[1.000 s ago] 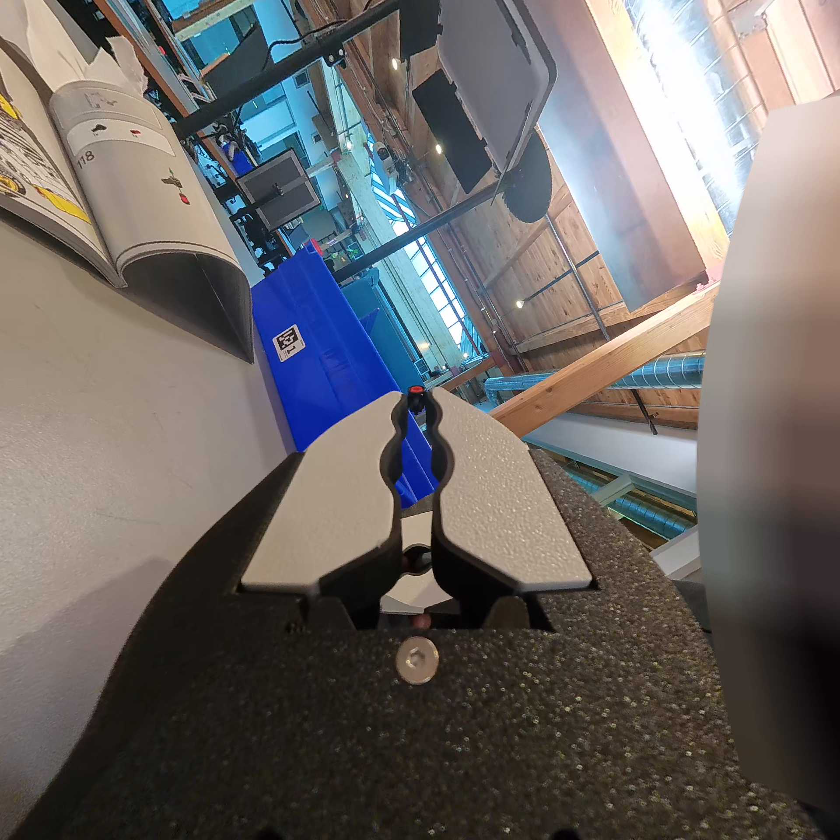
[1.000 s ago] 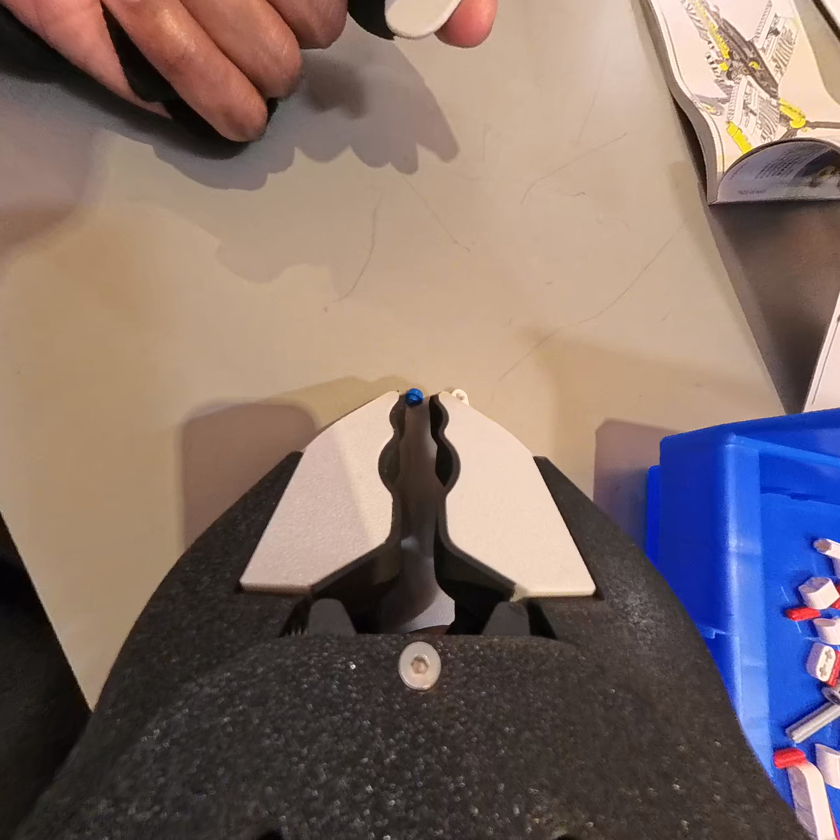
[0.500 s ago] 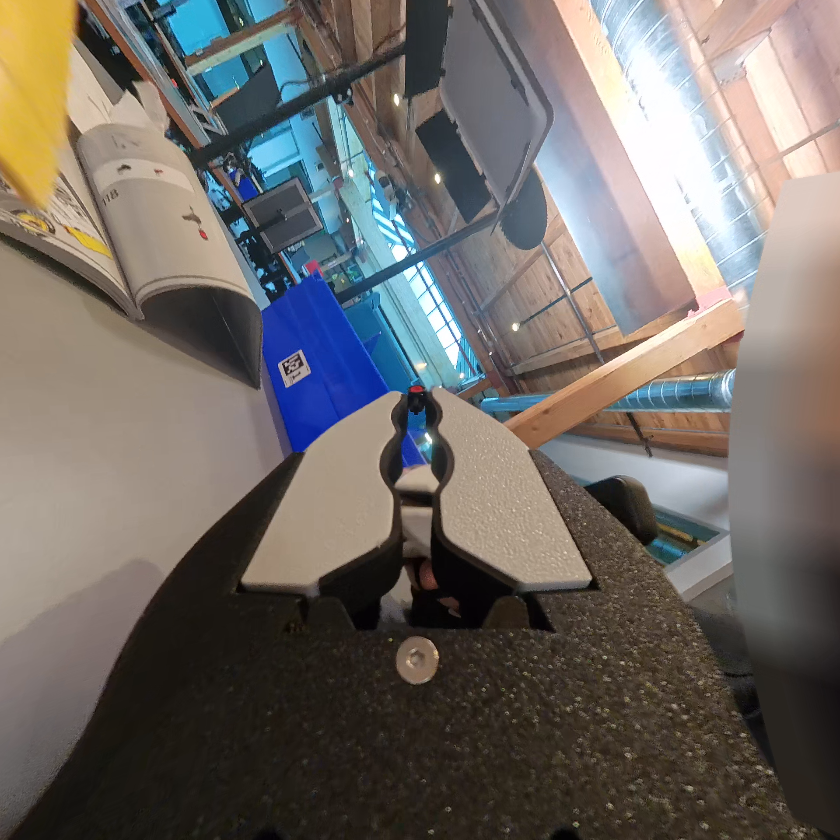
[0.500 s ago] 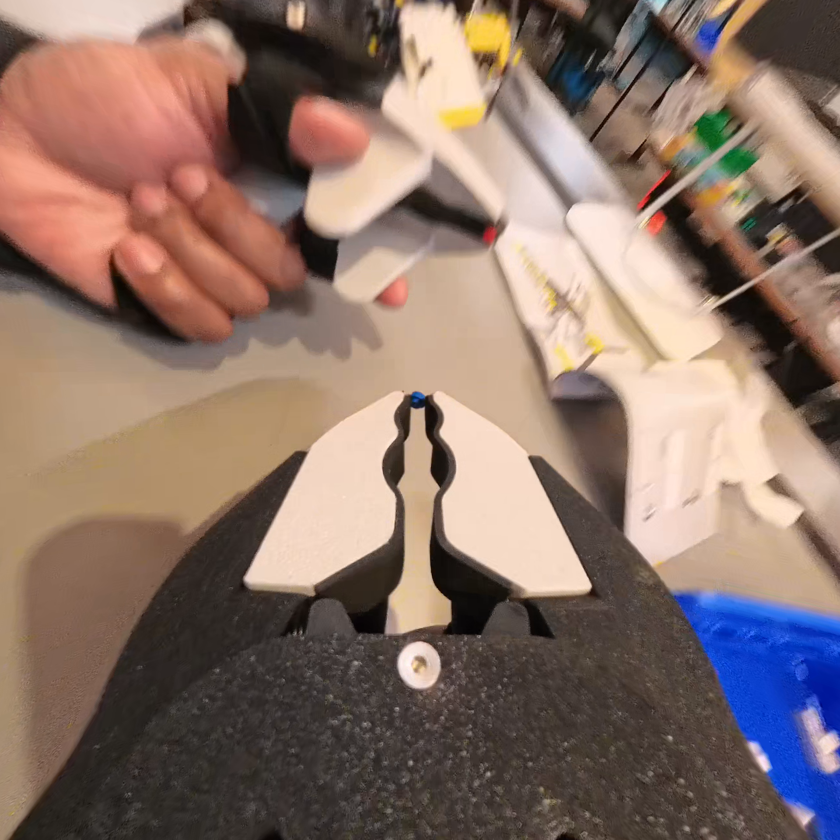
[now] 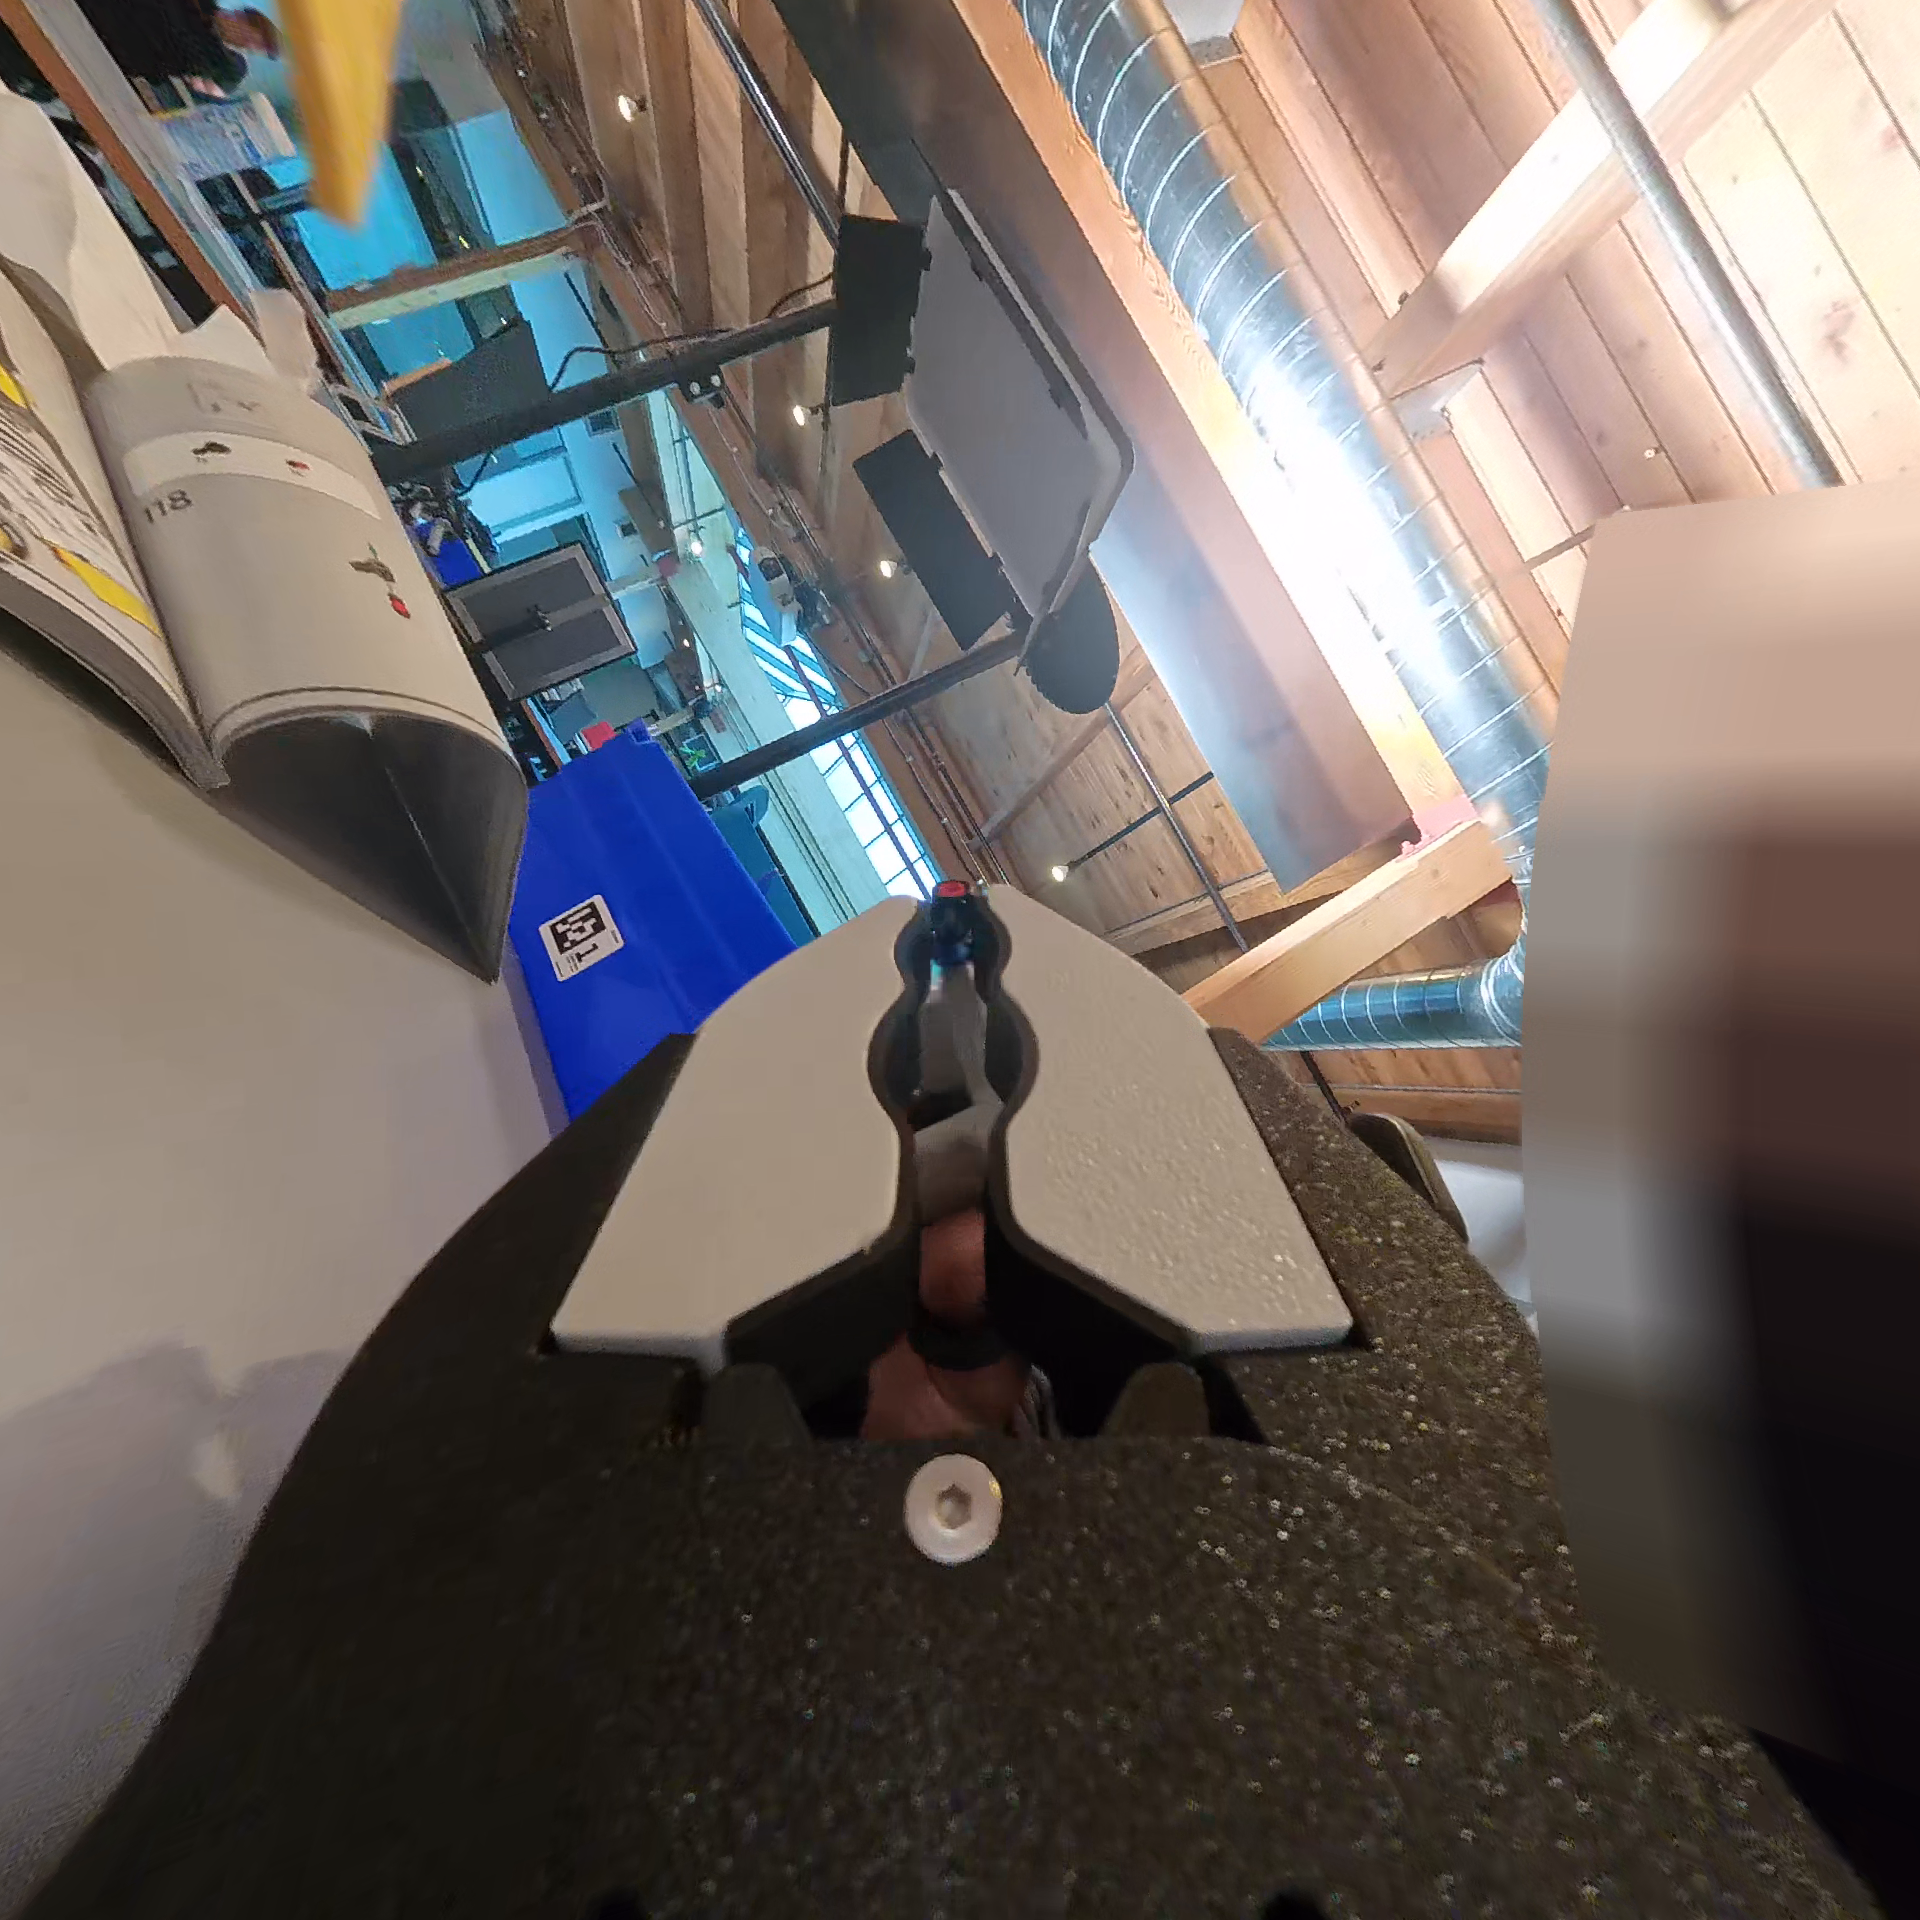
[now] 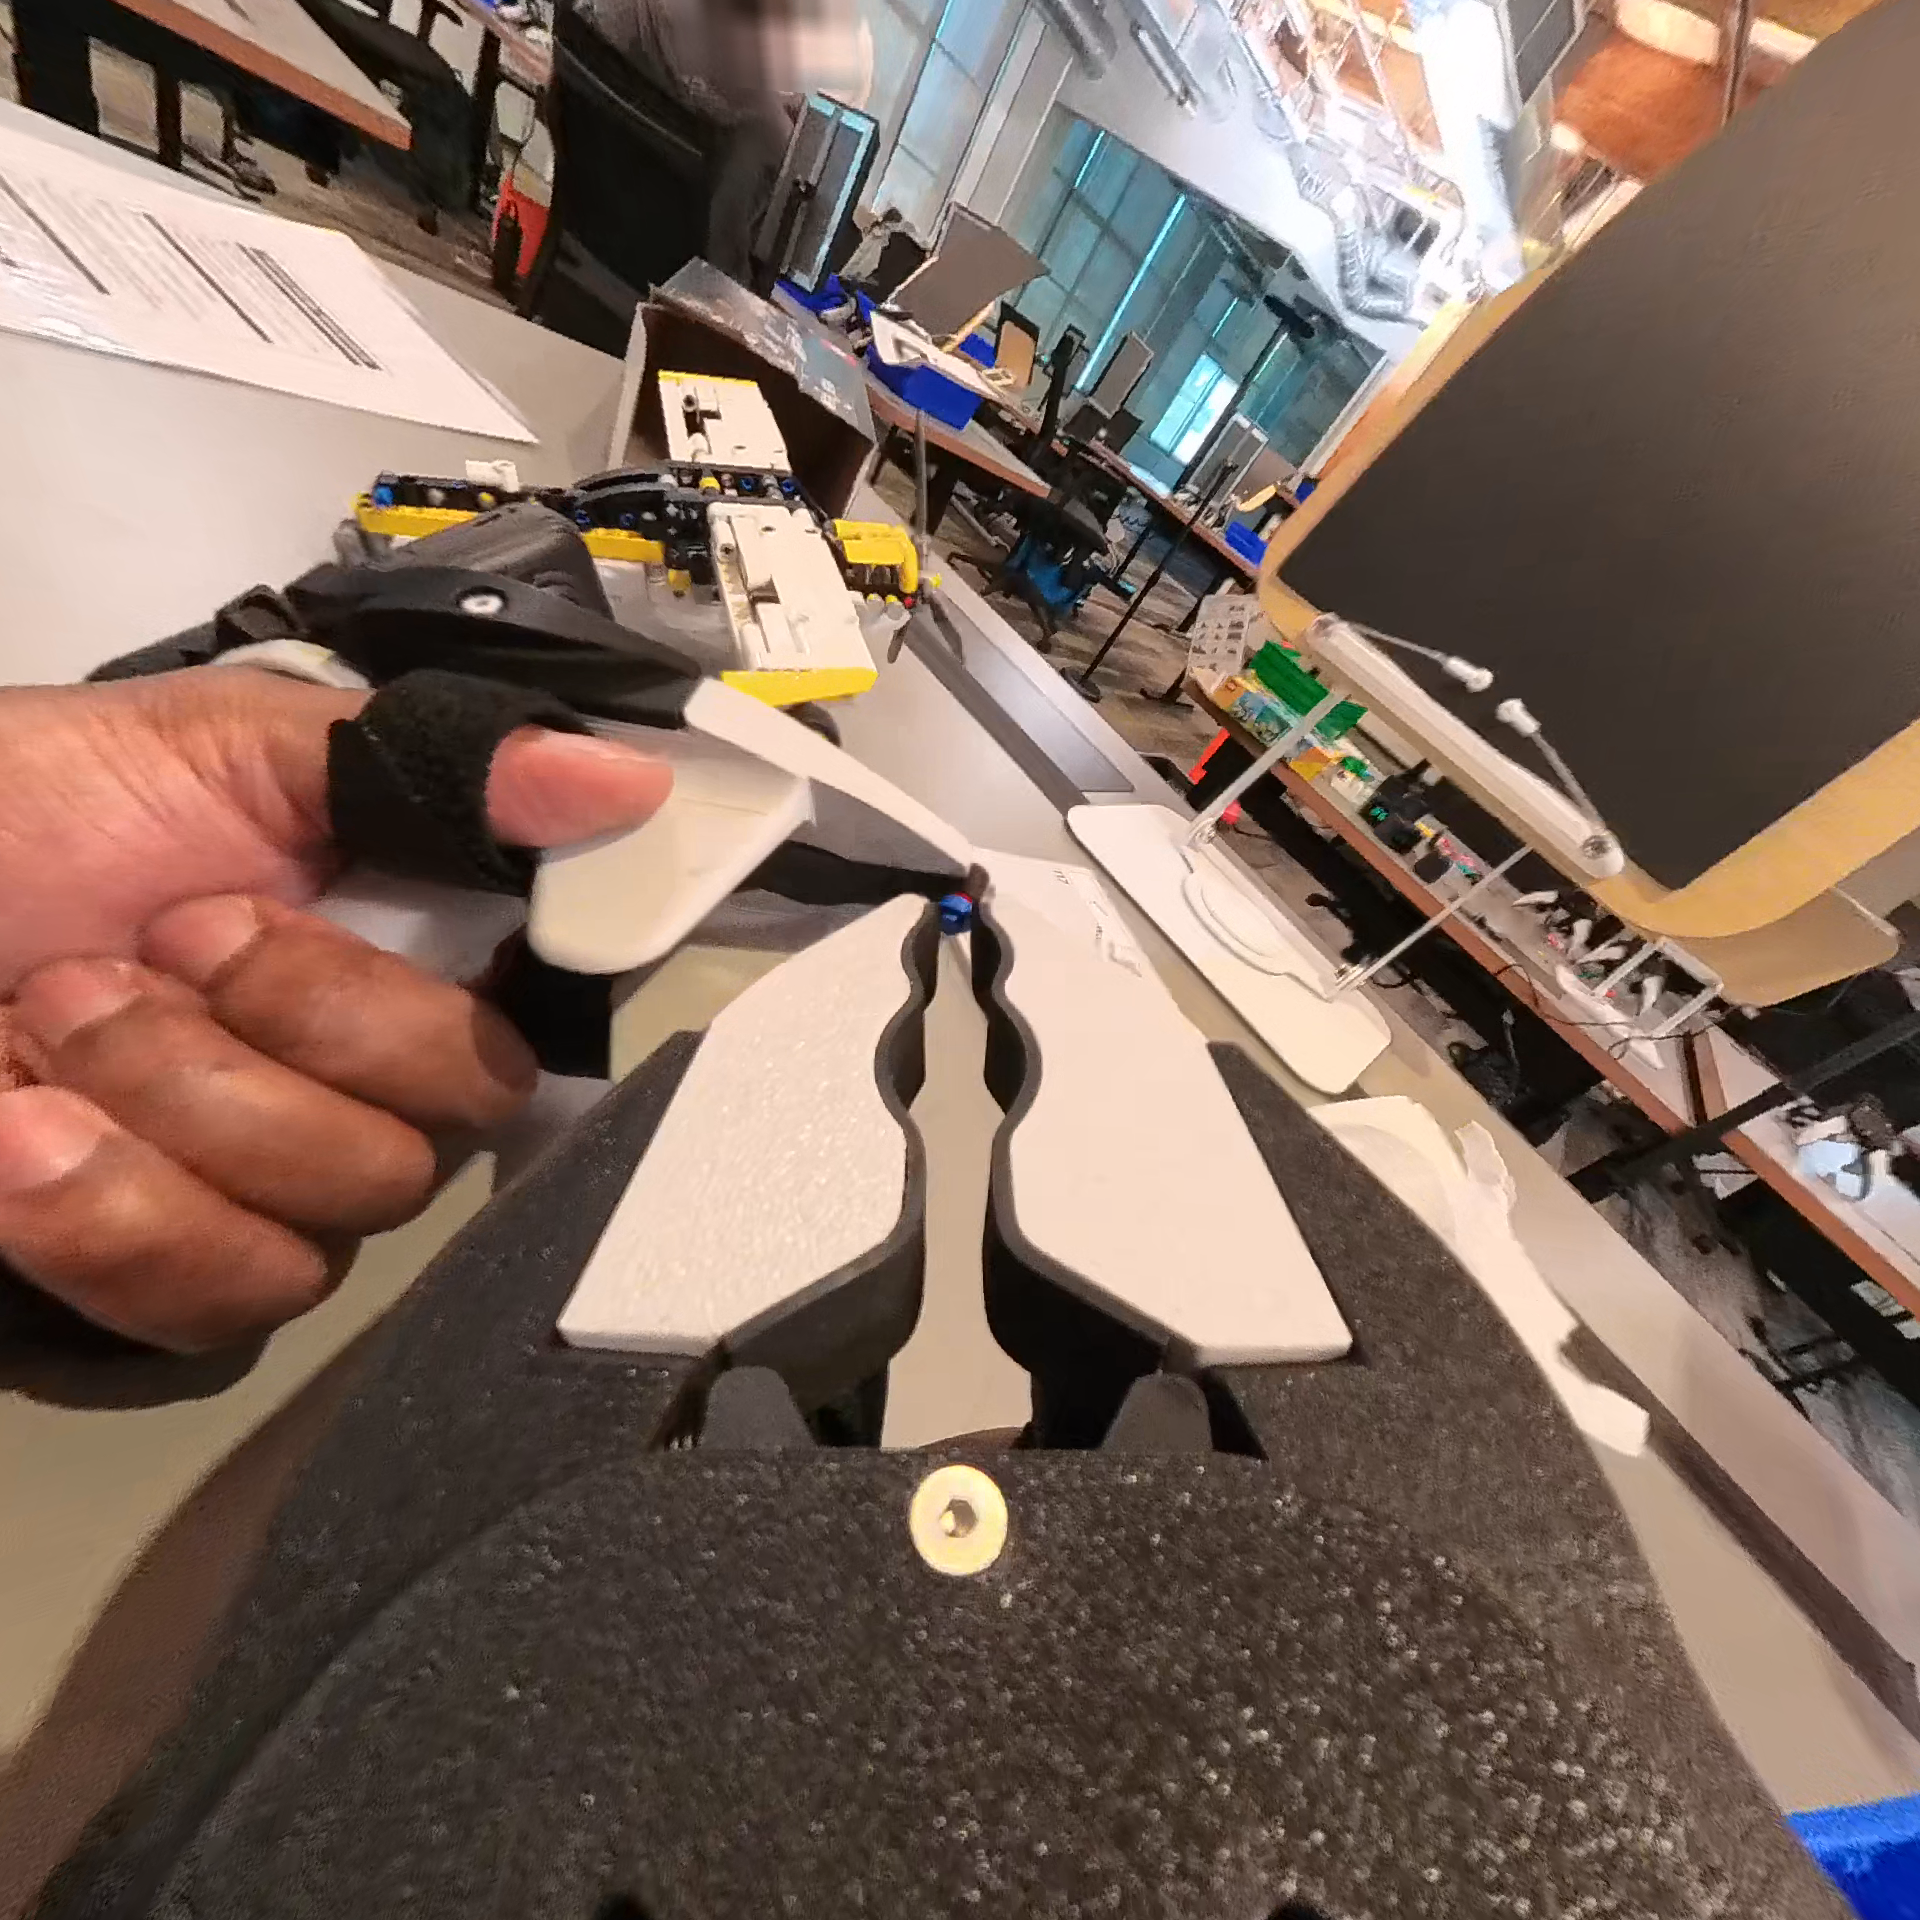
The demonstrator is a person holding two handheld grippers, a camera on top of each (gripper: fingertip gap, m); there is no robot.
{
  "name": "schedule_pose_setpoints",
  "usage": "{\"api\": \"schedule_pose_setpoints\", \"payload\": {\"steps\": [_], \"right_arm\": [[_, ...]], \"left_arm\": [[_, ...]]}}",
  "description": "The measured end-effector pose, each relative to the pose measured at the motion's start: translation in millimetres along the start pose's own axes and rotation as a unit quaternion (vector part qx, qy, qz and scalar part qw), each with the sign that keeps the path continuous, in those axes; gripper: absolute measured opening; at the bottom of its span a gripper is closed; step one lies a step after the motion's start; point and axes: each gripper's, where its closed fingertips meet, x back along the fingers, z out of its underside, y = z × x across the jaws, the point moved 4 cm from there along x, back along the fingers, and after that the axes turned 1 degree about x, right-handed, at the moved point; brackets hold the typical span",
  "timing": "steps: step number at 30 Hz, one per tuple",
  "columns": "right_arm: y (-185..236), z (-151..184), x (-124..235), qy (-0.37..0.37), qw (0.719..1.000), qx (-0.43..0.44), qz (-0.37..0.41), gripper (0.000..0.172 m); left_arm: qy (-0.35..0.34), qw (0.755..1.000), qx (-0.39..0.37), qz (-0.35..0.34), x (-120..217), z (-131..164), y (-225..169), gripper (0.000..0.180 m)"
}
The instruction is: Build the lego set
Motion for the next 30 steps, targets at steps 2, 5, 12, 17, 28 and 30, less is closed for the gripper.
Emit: {"api": "schedule_pose_setpoints", "payload": {"steps": [2, 5, 12, 17, 28, 30], "right_arm": [[0.5, 5.7, -0.2, 0.010, 1.000, -0.014, -0.008, 0.005], [-0.9, 7.5, 1.6, 0.006, 1.000, -0.027, -0.013, 0.005], [0.2, 3.1, 5.4, -0.010, 0.999, -0.028, -0.021, 0.005], [-0.2, 1.2, 6.8, -0.017, 0.999, -0.026, -0.018, 0.005], [-1.2, -0.2, 8.6, -0.043, 0.997, -0.048, -0.037, 0.005], [-1.1, -0.4, 9.1, -0.052, 0.996, -0.053, -0.043, 0.005]], "left_arm": [[0.003, 1.000, -0.001, 0.003, -0.3, 1.5, -0.6, 0.007], [0.004, 1.000, -0.009, -0.002, -0.4, 2.6, -1.0, 0.007], [0.013, 1.000, -0.018, -0.012, -1.0, 5.2, -1.5, 0.007], [0.016, 1.000, -0.018, -0.016, -0.2, 6.0, -2.0, 0.007], [0.033, 0.999, 0.008, -0.002, 0.1, 7.2, -2.7, 0.007], [0.034, 0.999, 0.025, 0.009, 0.6, 7.7, -2.8, 0.007]]}}
